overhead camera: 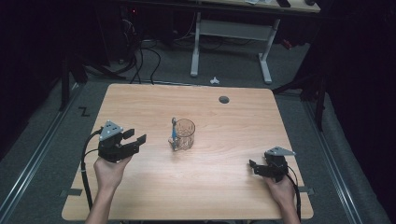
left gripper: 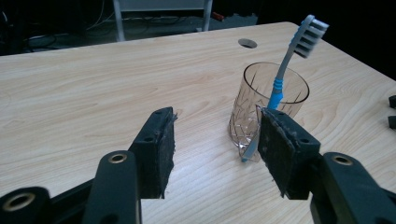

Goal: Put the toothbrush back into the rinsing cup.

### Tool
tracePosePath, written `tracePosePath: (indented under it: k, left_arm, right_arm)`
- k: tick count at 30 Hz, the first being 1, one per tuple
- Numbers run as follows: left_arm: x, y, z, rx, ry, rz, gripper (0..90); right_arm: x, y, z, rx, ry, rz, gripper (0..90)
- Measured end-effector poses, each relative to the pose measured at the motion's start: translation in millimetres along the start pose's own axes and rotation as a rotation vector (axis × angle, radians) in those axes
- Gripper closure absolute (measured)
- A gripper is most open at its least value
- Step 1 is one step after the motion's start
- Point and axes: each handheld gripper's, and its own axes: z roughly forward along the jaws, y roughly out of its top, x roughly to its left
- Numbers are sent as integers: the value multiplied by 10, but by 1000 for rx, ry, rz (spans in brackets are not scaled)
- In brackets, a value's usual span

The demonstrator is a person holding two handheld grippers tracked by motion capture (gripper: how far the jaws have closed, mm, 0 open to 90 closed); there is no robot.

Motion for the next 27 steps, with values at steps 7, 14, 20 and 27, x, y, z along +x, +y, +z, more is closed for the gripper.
tracePosePath:
  k: [7,14,20,27]
  left_arm:
    - [23,-69,-23,8,4,-13,460]
    - [36,-121,-28,9,1,-30,459]
    - [52,-164,-38,10,3,-39,458]
    - [86,-236,-50,19,10,-55,457]
  right_arm:
    - [0,0,0,0,0,0,229]
    - [0,0,0,0,0,0,229]
    - [0,0,0,0,0,0,229]
    - [-1,0,0,0,0,0,228]
